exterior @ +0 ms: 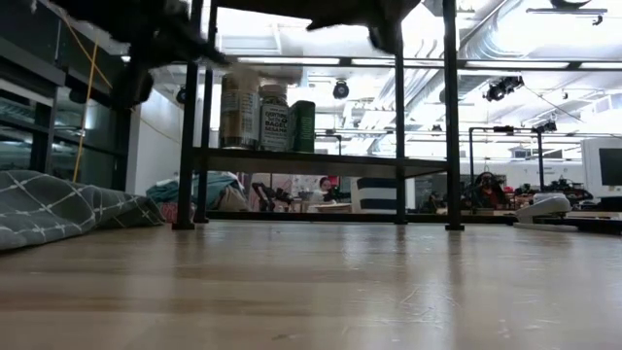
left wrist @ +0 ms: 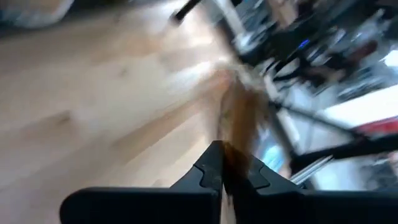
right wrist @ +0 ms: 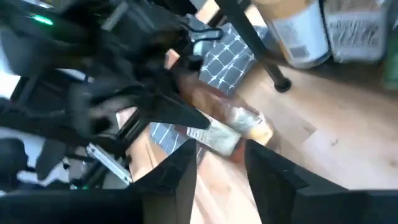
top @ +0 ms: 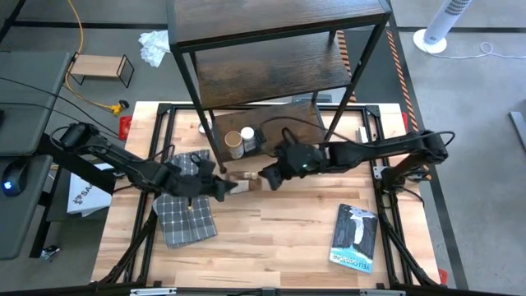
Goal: Shelf spices
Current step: Put the orange seasoning bag on the shelf
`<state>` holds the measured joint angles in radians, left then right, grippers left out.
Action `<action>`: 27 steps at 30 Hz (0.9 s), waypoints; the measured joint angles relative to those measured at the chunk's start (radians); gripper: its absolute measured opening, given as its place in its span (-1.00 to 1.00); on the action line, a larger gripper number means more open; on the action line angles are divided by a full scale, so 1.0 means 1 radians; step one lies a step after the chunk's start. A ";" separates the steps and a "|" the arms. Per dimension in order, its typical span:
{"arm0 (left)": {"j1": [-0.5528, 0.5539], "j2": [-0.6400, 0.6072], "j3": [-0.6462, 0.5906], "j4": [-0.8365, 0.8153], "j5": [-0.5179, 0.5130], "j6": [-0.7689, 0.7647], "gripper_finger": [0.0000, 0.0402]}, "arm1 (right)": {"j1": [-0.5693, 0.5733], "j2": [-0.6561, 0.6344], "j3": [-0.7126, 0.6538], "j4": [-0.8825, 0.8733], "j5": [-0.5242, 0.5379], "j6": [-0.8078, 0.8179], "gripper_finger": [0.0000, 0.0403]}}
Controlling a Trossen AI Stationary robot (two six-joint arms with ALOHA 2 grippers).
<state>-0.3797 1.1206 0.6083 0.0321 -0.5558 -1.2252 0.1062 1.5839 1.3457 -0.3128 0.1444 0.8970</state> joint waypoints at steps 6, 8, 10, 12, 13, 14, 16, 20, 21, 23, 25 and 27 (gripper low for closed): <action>0.010 -0.008 0.006 -0.093 0.095 0.008 -1.00 | 0.000 -0.111 0.001 -0.124 0.023 -0.124 -0.30; 0.029 -0.006 0.037 -0.111 0.177 0.087 -1.00 | 0.005 -0.131 0.001 -0.129 0.018 -0.173 -0.30; 0.051 0.000 0.090 -0.169 0.266 0.175 -1.00 | 0.014 -0.138 0.001 -0.125 -0.015 -0.242 -0.30; 0.070 0.021 0.160 -0.271 0.341 0.275 -1.00 | 0.027 -0.136 0.002 -0.127 -0.052 -0.311 -0.30; 0.079 0.037 0.204 -0.330 0.367 0.327 -1.00 | 0.033 -0.129 0.002 -0.127 -0.062 -0.342 -0.29; 0.089 0.057 0.248 -0.387 0.385 0.381 -1.00 | 0.038 -0.122 0.002 -0.124 -0.074 -0.365 -0.29; 0.104 0.106 0.348 -0.489 0.410 0.490 -1.00 | 0.046 -0.102 0.002 -0.124 -0.098 -0.384 -0.29; 0.127 0.242 0.539 -0.636 0.441 0.705 -1.00 | 0.048 -0.067 0.002 -0.112 -0.126 -0.431 -0.29; 0.129 0.277 0.585 -0.654 0.450 0.755 -1.00 | 0.050 -0.058 0.002 -0.109 -0.131 -0.443 -0.29; 0.134 0.347 0.677 -0.700 0.466 0.846 -1.00 | 0.051 -0.050 0.002 -0.110 -0.135 -0.468 -0.29; 0.138 0.412 0.759 -0.759 0.465 0.916 -1.00 | 0.051 -0.049 0.001 -0.109 -0.135 -0.489 -0.29; 0.138 0.467 0.825 -0.804 0.446 0.975 -1.00 | 0.052 -0.051 0.001 -0.110 -0.134 -0.497 -0.29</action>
<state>-0.2420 1.5872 1.4331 -0.7716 -0.1097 -0.2503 0.1581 1.5326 1.3472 -0.4224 0.0101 0.4005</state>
